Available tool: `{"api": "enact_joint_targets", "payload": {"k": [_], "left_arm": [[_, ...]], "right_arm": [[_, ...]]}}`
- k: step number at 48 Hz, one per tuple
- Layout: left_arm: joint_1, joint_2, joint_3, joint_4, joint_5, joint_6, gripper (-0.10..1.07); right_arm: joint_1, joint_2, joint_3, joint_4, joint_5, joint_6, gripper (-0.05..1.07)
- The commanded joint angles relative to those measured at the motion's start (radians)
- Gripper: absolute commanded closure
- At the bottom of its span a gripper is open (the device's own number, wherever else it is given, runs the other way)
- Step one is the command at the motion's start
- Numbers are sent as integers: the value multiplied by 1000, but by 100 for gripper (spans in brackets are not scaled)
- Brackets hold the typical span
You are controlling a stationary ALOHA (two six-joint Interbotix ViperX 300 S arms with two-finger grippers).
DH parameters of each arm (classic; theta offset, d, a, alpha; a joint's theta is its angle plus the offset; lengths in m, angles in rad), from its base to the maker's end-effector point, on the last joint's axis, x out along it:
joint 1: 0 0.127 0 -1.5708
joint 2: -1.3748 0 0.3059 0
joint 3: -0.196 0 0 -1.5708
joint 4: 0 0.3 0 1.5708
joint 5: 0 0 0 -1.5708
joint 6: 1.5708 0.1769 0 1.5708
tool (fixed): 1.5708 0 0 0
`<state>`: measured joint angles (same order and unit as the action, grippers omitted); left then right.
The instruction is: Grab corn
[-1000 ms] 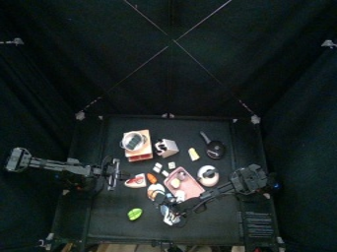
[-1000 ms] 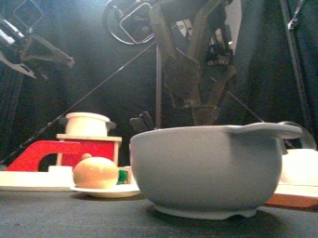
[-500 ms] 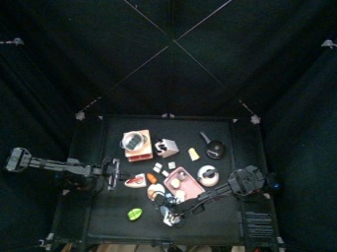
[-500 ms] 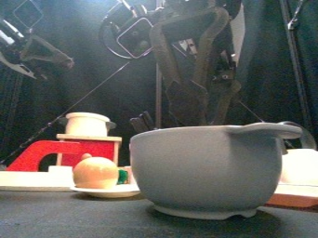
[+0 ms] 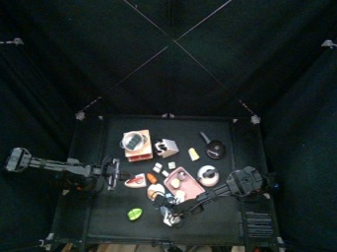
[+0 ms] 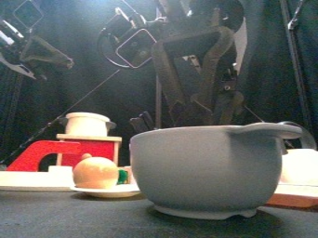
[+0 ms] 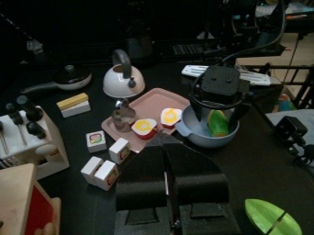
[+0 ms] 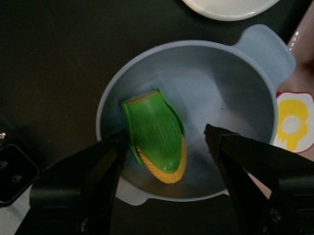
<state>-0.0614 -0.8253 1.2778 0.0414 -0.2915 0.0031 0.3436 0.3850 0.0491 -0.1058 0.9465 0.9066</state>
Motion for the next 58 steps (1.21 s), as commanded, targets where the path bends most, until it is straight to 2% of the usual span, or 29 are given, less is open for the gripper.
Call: {"api": "enact_joint_targets", "payload": {"k": [1,58], "left_arm": [[2,2,-14,0,-5,0,100],[2,2,-14,0,-5,-2,100]], "right_arm": [[-5,-20,-8,2,-5,0,6],[-32,-3,41,2,-91,0,6]]}}
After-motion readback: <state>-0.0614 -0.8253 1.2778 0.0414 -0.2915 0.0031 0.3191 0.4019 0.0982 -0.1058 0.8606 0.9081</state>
